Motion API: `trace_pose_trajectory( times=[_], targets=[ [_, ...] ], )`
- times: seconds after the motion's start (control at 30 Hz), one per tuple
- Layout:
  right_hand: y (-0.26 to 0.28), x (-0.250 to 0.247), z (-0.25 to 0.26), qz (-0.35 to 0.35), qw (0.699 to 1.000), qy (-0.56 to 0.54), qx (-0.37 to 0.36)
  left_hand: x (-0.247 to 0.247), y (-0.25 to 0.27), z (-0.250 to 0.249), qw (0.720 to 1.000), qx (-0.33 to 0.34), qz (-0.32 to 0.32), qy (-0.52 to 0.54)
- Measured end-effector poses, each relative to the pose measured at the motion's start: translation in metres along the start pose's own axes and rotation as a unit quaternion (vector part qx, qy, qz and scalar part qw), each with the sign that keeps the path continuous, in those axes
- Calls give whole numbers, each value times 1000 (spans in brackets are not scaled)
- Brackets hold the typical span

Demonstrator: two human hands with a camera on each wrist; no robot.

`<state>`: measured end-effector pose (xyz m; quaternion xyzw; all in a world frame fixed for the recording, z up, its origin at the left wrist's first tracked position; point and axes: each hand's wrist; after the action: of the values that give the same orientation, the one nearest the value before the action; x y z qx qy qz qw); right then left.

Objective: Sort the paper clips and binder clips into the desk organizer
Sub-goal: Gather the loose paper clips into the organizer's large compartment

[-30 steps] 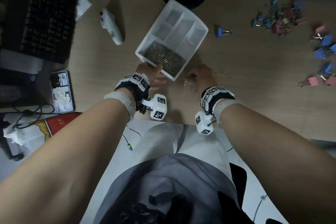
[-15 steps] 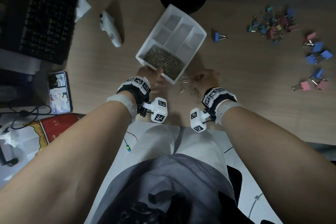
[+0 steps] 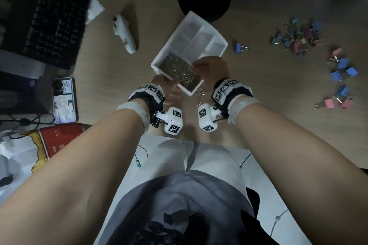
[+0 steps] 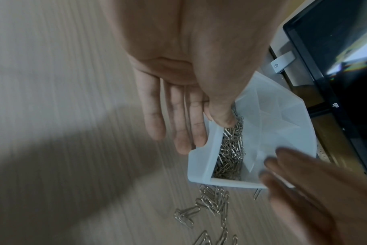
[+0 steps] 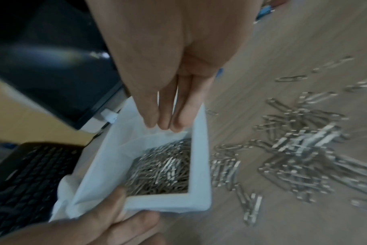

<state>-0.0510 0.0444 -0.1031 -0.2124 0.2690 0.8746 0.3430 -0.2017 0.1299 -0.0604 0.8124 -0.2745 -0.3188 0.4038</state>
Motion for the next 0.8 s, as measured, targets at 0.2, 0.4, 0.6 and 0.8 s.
trace_pose_trajectory(
  times=[0.2, 0.4, 0.6, 0.8],
  targets=[
    [21, -36, -72, -78, 959, 240, 127, 2, 2, 2, 1000, 3, -9, 4],
    [51, -33, -99, -76, 971, 185, 134, 6, 3, 2, 1000, 8, -15, 12],
    [57, -15, -91, -32, 985, 142, 97, 8, 5, 2, 1000, -2, -9, 8],
    [57, -47, -101, -100, 934, 215, 268, 11, 2, 4, 999, -28, 10, 27]
  ],
)
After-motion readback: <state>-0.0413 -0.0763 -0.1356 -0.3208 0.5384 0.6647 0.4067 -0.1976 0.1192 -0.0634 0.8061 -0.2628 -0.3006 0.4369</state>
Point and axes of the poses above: each hand's wrist, its own y-axis away from the middle knuckle, its own x-axis out of the palm, z = x × y, and after that the axes turned 10 degrees about -z, right-handed
